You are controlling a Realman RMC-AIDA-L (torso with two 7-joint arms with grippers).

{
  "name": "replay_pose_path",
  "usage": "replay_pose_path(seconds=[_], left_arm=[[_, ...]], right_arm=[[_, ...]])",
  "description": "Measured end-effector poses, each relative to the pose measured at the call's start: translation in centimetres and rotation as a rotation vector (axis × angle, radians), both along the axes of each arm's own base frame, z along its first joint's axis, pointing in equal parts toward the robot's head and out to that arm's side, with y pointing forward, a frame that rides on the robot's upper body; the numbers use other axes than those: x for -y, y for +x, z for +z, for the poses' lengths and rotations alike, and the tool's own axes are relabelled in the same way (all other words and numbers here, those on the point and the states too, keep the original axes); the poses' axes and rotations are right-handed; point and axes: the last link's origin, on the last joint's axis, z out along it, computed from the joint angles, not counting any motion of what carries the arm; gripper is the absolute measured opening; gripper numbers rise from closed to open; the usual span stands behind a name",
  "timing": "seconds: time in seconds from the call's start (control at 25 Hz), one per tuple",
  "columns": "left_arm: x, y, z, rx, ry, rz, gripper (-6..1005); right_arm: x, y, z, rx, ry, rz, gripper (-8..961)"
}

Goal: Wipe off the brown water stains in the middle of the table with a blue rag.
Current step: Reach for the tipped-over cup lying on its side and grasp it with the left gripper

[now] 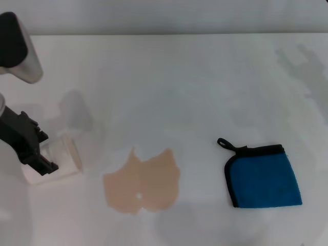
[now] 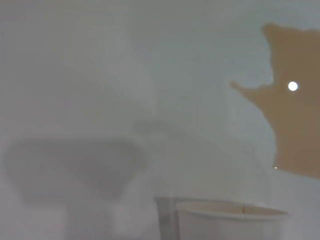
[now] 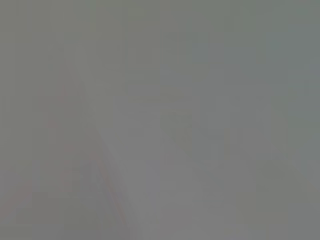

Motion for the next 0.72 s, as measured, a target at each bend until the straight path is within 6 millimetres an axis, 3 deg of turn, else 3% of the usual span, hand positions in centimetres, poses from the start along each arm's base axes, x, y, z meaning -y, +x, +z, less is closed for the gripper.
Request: replay_pose_path(seconds=[0.72], left_arm=[[-0.3, 0.0, -1.8, 0.003, -0.028, 0.009, 872]], right_arm=[[0.2, 0.6, 0.1, -0.005, 0.006, -0.02, 839]])
